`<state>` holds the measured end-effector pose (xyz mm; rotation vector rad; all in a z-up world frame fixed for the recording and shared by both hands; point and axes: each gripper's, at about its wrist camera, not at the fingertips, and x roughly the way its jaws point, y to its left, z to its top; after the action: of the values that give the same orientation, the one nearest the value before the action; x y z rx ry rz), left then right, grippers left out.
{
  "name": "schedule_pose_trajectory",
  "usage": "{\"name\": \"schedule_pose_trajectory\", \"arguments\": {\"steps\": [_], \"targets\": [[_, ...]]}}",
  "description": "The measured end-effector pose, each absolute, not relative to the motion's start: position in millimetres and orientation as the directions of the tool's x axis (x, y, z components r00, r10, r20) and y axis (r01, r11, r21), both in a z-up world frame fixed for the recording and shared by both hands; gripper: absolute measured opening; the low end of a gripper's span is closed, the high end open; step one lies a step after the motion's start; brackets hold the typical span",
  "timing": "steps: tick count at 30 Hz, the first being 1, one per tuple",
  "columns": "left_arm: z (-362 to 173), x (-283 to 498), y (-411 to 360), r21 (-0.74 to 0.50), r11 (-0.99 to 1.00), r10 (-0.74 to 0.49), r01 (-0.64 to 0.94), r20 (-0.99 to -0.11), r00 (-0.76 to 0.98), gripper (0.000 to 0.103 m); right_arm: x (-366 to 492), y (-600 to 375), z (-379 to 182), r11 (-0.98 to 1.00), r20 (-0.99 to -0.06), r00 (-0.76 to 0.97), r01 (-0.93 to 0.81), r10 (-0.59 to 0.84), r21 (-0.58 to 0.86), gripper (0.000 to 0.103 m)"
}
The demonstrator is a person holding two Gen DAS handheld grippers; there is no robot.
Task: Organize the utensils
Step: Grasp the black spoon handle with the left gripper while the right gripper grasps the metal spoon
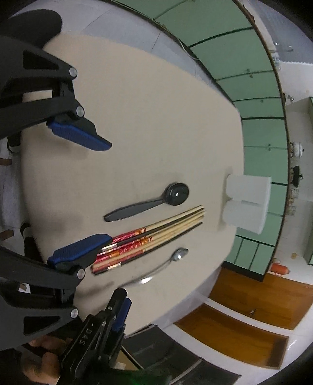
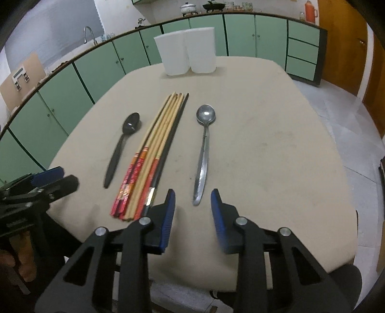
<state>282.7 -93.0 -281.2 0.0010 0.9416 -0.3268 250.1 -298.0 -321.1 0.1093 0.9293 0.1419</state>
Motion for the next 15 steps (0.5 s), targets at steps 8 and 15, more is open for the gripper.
{"name": "schedule_pose_trajectory", "arguments": {"steps": [8,15], "targets": [[-305.9,305.0,-123.3,-0.064,0.953,-0.219,0.296,-0.819,0.53,0.07,260.3,-303.0,-330.0,0.987,-0.786,0.597,-0.103,0.161,0.124,0.026],[-306.6,292.6,-129.4,0.024,0.957,-0.161,0.289,-0.785,0.598,0.053,261.4,-306.9,-329.0,0.989,-0.778,0.611,-0.106,0.145,0.102,0.02]]}}
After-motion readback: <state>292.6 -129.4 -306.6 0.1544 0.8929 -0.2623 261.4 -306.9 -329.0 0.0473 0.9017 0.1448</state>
